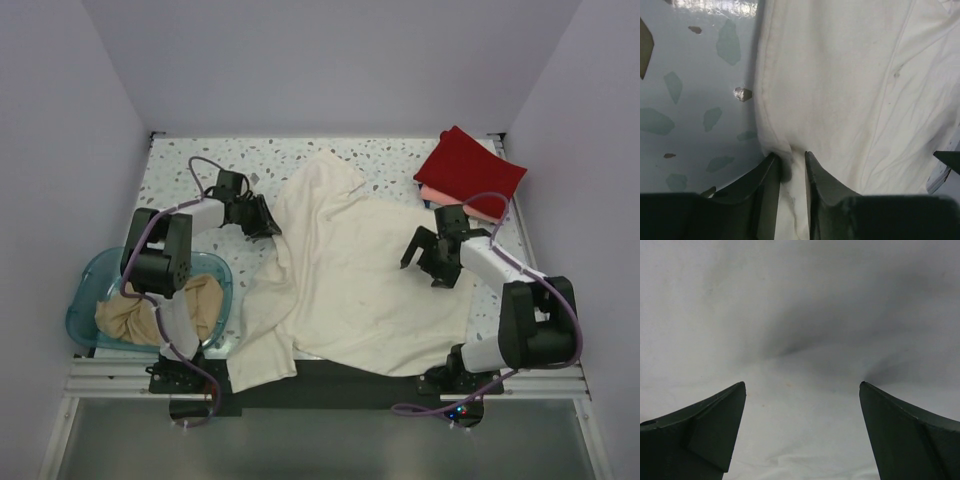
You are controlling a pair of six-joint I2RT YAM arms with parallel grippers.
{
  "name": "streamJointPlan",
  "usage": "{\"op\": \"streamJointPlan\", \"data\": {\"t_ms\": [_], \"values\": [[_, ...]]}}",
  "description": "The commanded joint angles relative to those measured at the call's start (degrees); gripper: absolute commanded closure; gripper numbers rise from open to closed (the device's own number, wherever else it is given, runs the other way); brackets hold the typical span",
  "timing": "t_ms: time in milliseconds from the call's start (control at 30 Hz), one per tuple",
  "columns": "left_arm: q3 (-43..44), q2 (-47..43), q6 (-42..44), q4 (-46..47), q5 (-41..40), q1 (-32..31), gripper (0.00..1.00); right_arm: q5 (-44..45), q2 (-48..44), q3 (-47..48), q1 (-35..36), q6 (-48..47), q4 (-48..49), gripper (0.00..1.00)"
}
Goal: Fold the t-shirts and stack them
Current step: Flatten the tshirt out
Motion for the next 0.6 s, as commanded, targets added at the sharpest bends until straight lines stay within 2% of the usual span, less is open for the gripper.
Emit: {"op": "streamJointPlan", "data": {"t_ms": [0,33,67,167,367,567], "values": [[-0.3,1.9,-2.6,6.4,3.9,0.1,0.72,-0.4,2.9,0.6,0.2,1.1,2.2,0.01],[0.0,2.3,-2.6,6.4,4.0,0.2,0.77,-0.1,3.6,0.8,0.1,1.1,2.1,0.01],[0.3,2.8,-2.6,5.9,3.9,0.2,0.86,0.1,5.1,1.1,0.2,1.3,2.0,0.01],[1.8,2.9,-1.3,4.0,2.8,0.8,1.00,1.6,8.0,2.4,0.2,1.3,1.1,0.01],[6.5,2.2,1.2,0.3,3.2,6.0,1.00,7.1,13.5,6.7,0.0,0.5,-3.0,0.01],[15.2,5.7,7.0,-5.8,8.6,12.7,1.00,12.6,19.3,12.7,-0.3,-0.5,-7.0,0.01]]}}
